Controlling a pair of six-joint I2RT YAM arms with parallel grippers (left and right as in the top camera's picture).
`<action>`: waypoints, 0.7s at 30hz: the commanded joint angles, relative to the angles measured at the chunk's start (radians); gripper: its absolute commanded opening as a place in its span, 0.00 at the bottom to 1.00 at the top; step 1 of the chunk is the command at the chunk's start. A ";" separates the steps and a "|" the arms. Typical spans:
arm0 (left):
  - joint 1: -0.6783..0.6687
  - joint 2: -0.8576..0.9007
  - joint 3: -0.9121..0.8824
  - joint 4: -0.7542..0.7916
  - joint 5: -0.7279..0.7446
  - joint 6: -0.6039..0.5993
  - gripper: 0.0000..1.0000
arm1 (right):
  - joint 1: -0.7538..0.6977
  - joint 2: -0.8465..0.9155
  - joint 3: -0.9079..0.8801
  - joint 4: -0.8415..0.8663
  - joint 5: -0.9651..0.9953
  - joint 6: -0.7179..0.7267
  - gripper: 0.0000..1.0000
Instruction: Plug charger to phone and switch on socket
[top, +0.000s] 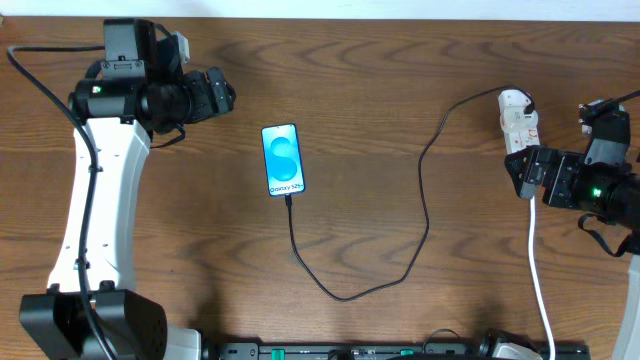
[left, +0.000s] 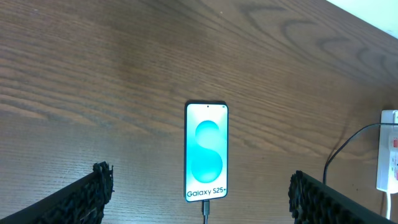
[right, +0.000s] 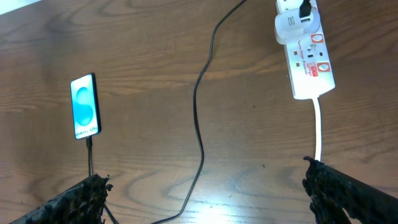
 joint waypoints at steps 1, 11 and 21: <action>0.000 -0.018 0.013 -0.003 -0.006 0.001 0.92 | 0.008 -0.007 -0.004 0.021 0.008 -0.008 0.99; 0.000 -0.018 0.013 -0.003 -0.006 0.001 0.92 | 0.070 -0.167 -0.298 0.451 0.054 -0.005 0.99; 0.000 -0.018 0.013 -0.003 -0.006 0.001 0.92 | 0.226 -0.515 -0.873 1.083 0.185 0.003 0.99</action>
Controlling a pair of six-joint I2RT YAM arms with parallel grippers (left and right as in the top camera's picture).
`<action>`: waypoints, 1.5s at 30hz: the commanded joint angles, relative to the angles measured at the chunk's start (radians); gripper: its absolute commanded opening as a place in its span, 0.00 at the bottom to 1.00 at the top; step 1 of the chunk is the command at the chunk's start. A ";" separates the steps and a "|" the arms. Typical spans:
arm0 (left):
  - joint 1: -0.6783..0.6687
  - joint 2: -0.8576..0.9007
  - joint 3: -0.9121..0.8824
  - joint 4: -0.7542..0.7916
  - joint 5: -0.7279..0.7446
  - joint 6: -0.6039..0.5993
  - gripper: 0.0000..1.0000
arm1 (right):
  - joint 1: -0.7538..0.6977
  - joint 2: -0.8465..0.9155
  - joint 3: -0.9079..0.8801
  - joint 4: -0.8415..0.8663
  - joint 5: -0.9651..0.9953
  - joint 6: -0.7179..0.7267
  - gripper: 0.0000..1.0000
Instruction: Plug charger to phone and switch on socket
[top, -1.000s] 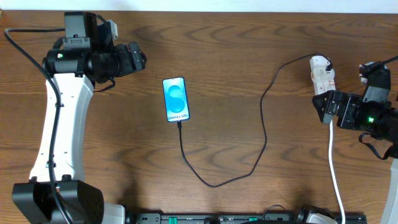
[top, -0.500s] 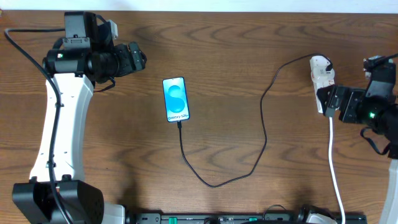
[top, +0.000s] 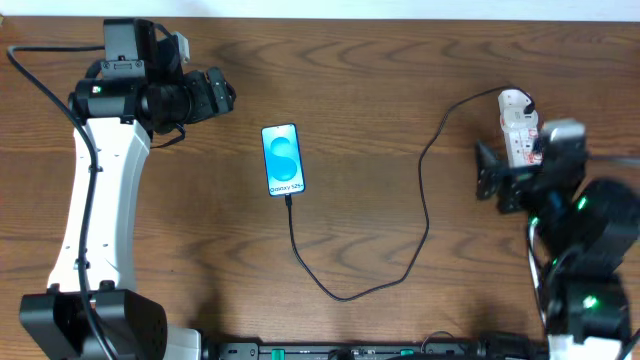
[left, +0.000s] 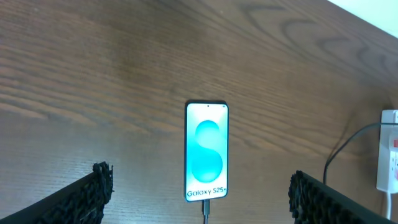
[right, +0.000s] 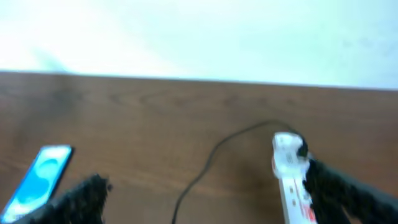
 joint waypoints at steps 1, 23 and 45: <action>0.000 -0.018 0.013 -0.001 -0.006 0.001 0.92 | 0.025 -0.126 -0.175 0.127 0.057 0.005 0.99; 0.000 -0.018 0.013 -0.001 -0.007 0.001 0.92 | 0.082 -0.698 -0.748 0.344 0.191 0.064 0.99; 0.000 -0.018 0.013 -0.001 -0.007 0.001 0.92 | 0.090 -0.733 -0.748 0.245 0.198 0.065 0.99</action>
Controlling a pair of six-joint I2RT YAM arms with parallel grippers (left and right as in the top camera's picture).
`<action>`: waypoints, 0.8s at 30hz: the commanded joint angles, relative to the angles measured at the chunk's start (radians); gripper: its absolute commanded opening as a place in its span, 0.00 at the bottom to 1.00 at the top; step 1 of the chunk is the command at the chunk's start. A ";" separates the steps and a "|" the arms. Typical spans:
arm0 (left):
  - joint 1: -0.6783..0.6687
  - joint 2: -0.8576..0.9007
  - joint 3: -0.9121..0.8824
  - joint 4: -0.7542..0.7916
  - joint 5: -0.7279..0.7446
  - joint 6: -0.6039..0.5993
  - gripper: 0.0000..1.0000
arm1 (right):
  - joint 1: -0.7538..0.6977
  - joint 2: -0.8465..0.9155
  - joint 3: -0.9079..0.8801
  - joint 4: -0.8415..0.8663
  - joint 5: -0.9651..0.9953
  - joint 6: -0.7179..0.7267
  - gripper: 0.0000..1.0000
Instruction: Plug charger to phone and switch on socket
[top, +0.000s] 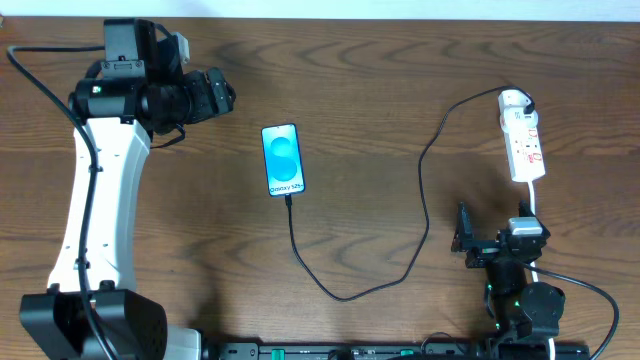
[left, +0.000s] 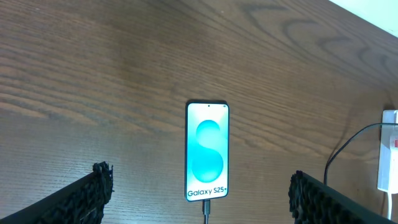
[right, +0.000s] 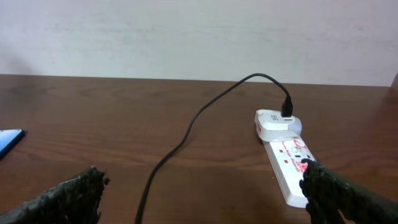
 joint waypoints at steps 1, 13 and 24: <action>0.000 -0.018 0.013 0.000 -0.003 0.001 0.92 | 0.015 -0.009 -0.001 -0.005 0.008 0.013 0.99; 0.000 -0.018 0.013 -0.006 -0.016 0.002 0.92 | 0.015 -0.009 -0.001 -0.005 0.008 0.013 0.99; -0.090 -0.138 -0.126 0.118 -0.247 0.077 0.92 | 0.015 -0.009 -0.001 -0.005 0.008 0.013 0.99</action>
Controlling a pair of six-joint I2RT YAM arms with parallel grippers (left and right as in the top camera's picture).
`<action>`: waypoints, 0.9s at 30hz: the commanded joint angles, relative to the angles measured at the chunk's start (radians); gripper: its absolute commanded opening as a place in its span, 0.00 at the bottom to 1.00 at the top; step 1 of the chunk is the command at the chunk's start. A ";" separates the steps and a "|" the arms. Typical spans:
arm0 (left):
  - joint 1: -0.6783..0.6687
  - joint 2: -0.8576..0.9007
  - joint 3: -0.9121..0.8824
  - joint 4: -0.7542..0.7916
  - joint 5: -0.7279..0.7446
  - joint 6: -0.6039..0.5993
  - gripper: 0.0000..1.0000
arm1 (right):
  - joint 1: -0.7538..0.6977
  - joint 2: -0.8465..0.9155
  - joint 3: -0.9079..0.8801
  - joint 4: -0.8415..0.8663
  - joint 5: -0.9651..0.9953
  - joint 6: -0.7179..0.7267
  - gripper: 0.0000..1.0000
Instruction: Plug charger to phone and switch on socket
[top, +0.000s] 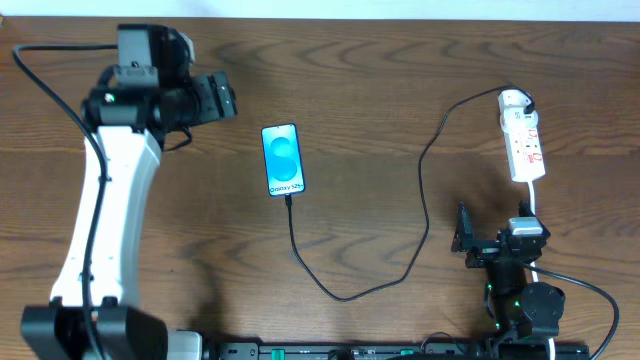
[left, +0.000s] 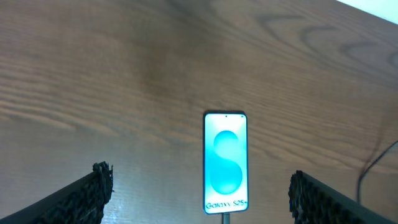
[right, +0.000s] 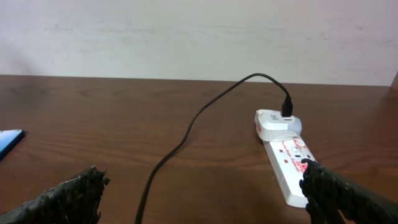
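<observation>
The phone (top: 283, 160) lies face up at centre left with its screen lit (left: 226, 163). A black cable (top: 425, 190) is plugged into its lower end and runs in a loop to the white charger (right: 278, 122) seated in the white power strip (top: 525, 140) at the far right. My left gripper (top: 222, 97) hangs open to the left of the phone, nothing between its fingers (left: 74, 199). At the near edge my right gripper (top: 463, 240) stands open and empty, well short of the strip (right: 292, 168). The strip's switch position cannot be told.
The strip's white lead (top: 535, 200) runs down toward the right arm's base. The brown wooden table (top: 380, 70) ends at a pale wall (right: 186, 31) at the far side.
My left arm has shifted a little to the right; in its wrist view the phone now sits further right and lower, and the strip has left that view. The right arm has not moved.
My right gripper was open at the far right beside the power strip, with the phone lit and its cable in. Then the arm was pulled back from the strip. It came to rest folded at the near edge, where it stays now.
</observation>
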 joint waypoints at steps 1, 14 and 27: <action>-0.035 -0.107 -0.087 0.071 -0.097 0.094 0.92 | 0.015 -0.009 -0.001 -0.005 0.008 0.011 0.99; -0.020 -0.671 -0.777 0.528 -0.167 0.145 0.92 | 0.015 -0.009 -0.001 -0.005 0.008 0.011 0.99; -0.003 -1.212 -1.305 0.740 -0.205 0.145 0.92 | 0.015 -0.009 -0.001 -0.005 0.008 0.011 0.99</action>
